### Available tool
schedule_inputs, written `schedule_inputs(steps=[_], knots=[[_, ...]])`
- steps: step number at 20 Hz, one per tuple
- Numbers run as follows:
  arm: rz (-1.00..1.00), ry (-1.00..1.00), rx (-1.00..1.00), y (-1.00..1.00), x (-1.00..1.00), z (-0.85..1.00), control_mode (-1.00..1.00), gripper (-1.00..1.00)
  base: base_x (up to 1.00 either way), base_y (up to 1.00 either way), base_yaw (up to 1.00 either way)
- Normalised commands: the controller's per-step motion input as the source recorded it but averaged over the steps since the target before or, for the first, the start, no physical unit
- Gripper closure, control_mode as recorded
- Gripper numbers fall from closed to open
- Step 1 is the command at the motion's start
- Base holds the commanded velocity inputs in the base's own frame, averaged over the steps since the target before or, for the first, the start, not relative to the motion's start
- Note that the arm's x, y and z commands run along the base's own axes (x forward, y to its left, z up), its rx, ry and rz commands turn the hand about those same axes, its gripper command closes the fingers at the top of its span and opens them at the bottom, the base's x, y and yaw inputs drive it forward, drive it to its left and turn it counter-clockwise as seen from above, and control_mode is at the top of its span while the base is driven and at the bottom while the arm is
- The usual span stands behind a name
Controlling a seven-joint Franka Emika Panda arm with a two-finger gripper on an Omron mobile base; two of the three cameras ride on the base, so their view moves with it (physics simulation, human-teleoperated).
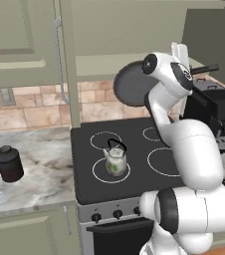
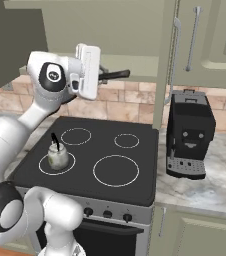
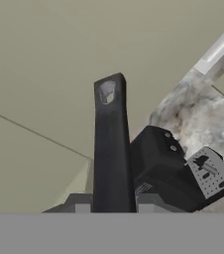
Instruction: Pick the pan from the cabinet and place it on the stove. Then turn on the stove burner for the pan.
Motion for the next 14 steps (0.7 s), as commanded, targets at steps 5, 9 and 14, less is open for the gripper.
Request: schedule_inputs(steps=[5, 9, 14], knots=[[-0.01, 0.0, 0.01, -0.02, -0.08, -0.22, -1.0, 1.0, 0.0, 0.0, 0.0], [0.0, 0.0, 0.0, 0.0, -0.11, -0.23, -1.0, 1.0, 0.0, 0.0, 0.0], [0.0, 0.01, 0.0, -0.03, -0.03, -0.09, -1.0, 1.0, 0.0, 0.0, 0.0]])
